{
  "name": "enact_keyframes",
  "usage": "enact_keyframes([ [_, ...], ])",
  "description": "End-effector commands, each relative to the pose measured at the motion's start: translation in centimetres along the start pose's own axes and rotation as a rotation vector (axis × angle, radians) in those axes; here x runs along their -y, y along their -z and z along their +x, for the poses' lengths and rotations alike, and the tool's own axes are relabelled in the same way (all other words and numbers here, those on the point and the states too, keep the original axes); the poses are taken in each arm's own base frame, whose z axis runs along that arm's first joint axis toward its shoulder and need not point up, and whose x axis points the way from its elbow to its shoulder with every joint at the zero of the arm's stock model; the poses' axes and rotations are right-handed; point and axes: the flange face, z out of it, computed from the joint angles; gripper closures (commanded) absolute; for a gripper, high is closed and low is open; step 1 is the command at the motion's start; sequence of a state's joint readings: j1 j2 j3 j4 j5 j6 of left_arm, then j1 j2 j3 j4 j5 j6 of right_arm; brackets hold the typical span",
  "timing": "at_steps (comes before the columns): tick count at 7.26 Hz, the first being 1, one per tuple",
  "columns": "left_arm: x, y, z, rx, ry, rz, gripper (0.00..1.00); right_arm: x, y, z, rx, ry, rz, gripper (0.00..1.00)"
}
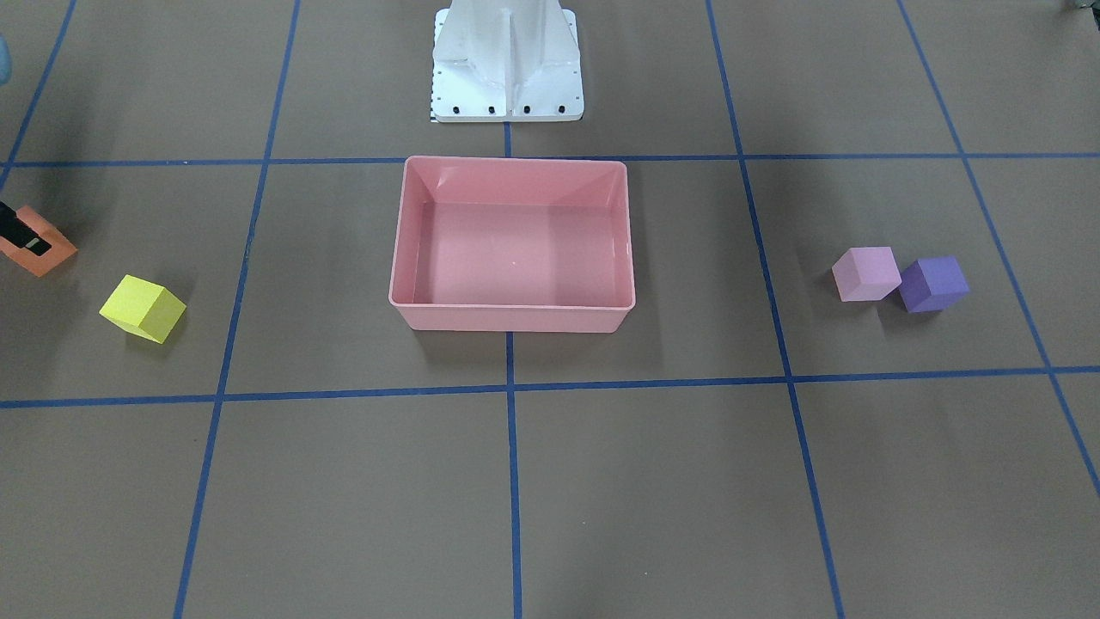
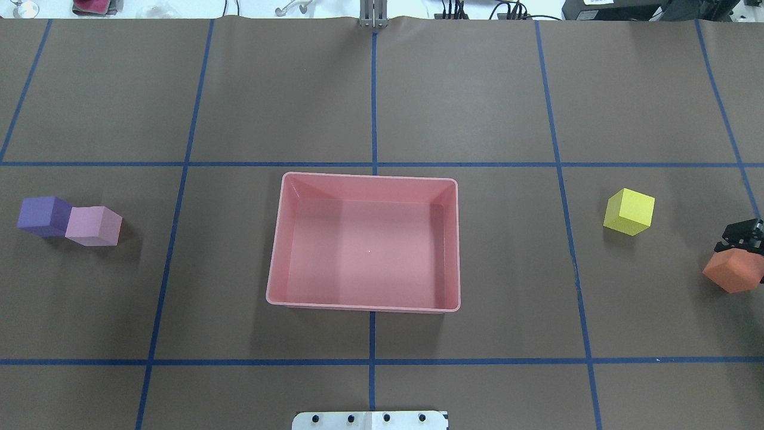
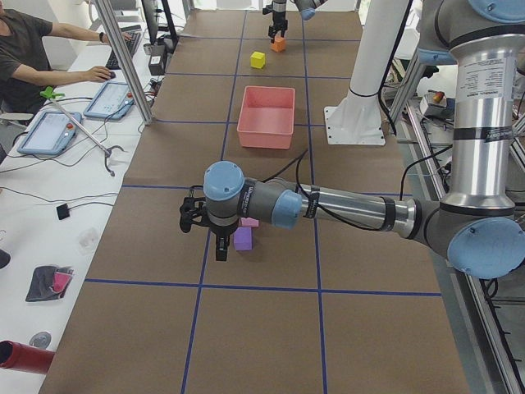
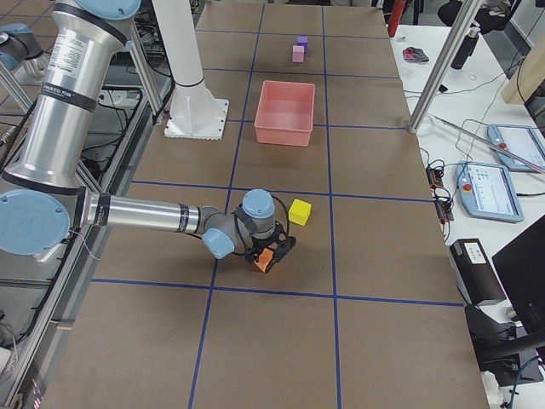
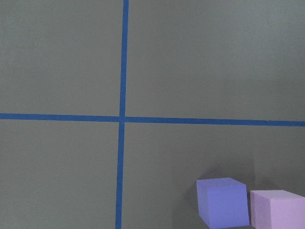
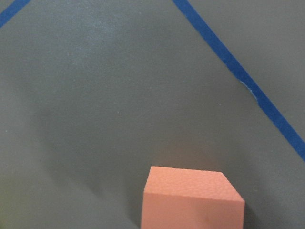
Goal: Place blocks into pink bin with both arms
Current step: 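Lower the right gripper onto the orange cube and grasp it, then drop the orange cube in the bin while the left gripper descends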
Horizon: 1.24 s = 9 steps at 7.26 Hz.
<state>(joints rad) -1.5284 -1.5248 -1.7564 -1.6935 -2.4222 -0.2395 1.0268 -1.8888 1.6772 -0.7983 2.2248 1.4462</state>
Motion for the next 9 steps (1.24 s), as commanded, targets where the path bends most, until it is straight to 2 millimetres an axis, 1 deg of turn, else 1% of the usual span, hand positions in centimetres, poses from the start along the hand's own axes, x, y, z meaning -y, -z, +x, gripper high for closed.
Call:
enact_keyframes([
  [1,0.0,0.0,0.0,0.0,0.0,0.001,0.0,-0.1,-0.6,0.3,-0.012,0.002,-0.005,0.04],
  [2,0.0,0.0,0.1,0.0,0.0,0.001,0.0,-0.1,-0.7,0.3,-0.013,0.002,-0.005,0.29],
  [3,0.0,0.0,0.1,0.0,0.001,0.001,0.0,0.0,-0.7,0.2,-0.013,0.004,0.002,0.78],
  [4,0.2,-0.1,0.1,-0.002,0.008,-0.002,0.0,0.0,-0.7,-0.1,-0.01,0.006,0.002,1.0],
  [5,0.7,-0.5,1.4,-0.011,0.035,-0.008,0.0,-0.6,0.2,-1.6,0.015,0.025,-0.002,1.0],
  [6,1.1,-2.8,4.7,-0.02,-0.016,-0.04,0.0,-1.6,1.8,-4.4,0.051,0.052,-0.006,1.0],
  [7,1.3,-3.2,5.8,-0.027,0.001,-0.041,0.0,-2.6,3.9,-10.3,0.069,0.063,-0.007,1.0],
  [8,1.9,-4.6,8.9,-0.039,0.014,-0.062,0.0,-3.5,7.1,-19.6,0.055,0.046,-0.004,1.0],
  [9,1.1,-7.0,12.6,-0.054,0.03,-0.094,0.0,-5.2,10.6,-27.6,0.036,0.03,-0.002,1.0],
])
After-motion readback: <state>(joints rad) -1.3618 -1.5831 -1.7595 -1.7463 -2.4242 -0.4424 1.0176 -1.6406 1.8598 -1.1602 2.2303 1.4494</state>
